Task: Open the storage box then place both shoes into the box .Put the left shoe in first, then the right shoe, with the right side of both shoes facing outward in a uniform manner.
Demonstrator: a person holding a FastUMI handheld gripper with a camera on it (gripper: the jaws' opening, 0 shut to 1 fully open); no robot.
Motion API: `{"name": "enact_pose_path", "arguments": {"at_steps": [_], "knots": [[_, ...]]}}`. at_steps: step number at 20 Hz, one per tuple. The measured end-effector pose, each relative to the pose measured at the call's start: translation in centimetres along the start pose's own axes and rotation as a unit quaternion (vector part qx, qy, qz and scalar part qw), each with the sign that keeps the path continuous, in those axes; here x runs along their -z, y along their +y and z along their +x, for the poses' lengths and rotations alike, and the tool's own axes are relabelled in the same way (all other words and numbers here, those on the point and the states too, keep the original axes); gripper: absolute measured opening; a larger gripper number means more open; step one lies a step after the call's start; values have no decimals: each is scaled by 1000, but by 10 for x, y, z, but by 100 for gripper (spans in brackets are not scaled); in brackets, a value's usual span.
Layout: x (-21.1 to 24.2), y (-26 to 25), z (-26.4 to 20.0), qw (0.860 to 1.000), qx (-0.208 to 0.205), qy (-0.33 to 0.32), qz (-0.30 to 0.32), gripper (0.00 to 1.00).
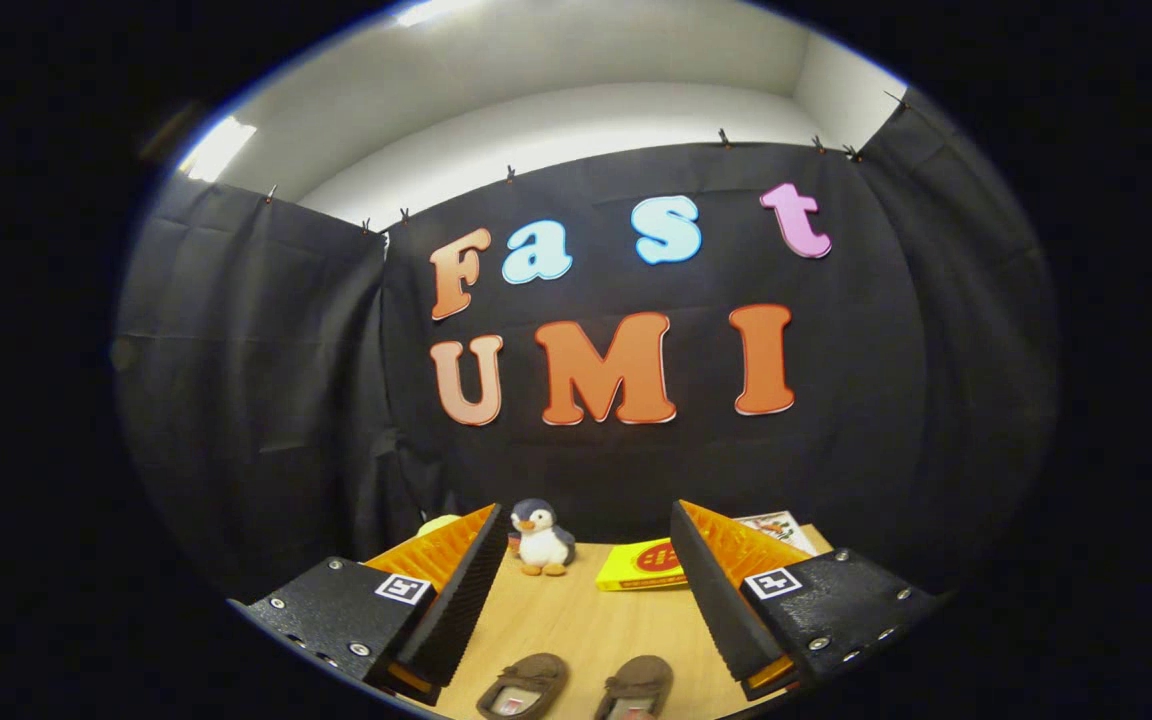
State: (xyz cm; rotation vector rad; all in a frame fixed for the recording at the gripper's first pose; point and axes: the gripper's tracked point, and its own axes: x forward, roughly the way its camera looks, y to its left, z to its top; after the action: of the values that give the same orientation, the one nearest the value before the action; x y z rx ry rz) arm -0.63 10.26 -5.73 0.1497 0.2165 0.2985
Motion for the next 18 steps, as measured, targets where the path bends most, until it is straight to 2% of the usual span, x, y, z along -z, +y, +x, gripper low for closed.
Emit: {"name": "enact_pose_path", "arguments": {"at_steps": [2, 5, 9, 16, 18], "knots": [[27, 12, 6, 999, -17, 41, 24, 98], [64, 28, 19, 995, -33, 96, 25, 97], [113, 63, 29, 982, -80, 168, 32, 96], [182, 118, 28, 942, -147, 284, 106, 96], [199, 131, 20, 926, -166, 315, 123, 96]]}}
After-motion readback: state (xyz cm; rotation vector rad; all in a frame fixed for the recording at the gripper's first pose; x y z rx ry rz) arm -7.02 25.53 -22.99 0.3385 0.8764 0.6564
